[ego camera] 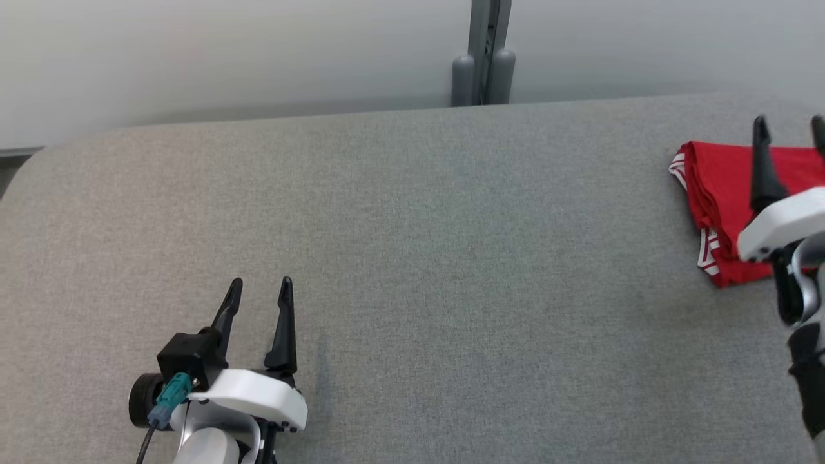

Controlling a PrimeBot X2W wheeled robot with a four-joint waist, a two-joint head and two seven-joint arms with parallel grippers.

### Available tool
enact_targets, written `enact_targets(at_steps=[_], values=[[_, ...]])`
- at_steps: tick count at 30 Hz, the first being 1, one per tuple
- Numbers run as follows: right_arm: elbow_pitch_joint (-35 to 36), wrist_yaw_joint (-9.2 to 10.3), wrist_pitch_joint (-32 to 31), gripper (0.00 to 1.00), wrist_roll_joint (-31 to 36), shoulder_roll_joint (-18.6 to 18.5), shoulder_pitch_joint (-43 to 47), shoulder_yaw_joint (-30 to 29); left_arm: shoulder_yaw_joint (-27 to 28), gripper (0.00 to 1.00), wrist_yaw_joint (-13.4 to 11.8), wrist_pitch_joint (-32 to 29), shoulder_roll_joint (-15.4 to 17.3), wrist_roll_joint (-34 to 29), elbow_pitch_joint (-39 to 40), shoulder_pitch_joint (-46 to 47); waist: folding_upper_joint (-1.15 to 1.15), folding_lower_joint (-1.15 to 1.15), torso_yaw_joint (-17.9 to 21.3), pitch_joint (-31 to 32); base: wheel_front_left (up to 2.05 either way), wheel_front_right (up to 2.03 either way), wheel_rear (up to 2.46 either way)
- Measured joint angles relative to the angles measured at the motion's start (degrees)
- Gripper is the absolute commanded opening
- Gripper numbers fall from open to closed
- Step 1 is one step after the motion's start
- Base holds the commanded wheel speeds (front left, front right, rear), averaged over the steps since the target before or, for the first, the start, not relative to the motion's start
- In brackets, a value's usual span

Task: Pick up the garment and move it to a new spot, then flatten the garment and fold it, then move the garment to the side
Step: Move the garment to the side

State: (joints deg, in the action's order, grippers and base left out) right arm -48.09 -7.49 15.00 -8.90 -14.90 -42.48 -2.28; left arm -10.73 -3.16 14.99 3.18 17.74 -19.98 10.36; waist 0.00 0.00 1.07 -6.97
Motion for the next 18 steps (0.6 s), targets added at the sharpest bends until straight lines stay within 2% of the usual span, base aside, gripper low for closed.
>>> enact_targets(at_steps=[12,18], values=[[14.1,0.0,0.0,1.0,1.5,10.8,21.5,0.9,-0.1,1.0,-1.0,0.0,-0.3,1.4,-0.8,-5.2,0.0,0.0,-1.3,8.0,0.0,0.0,0.0],[20.9,0.0,0.0,1.0,1.6,11.9,29.2,1.7,-1.3,1.0,-1.8,0.0,-0.4,1.8,-0.8,-6.5,0.0,0.0,-2.2,8.7,0.0,0.0,0.0]])
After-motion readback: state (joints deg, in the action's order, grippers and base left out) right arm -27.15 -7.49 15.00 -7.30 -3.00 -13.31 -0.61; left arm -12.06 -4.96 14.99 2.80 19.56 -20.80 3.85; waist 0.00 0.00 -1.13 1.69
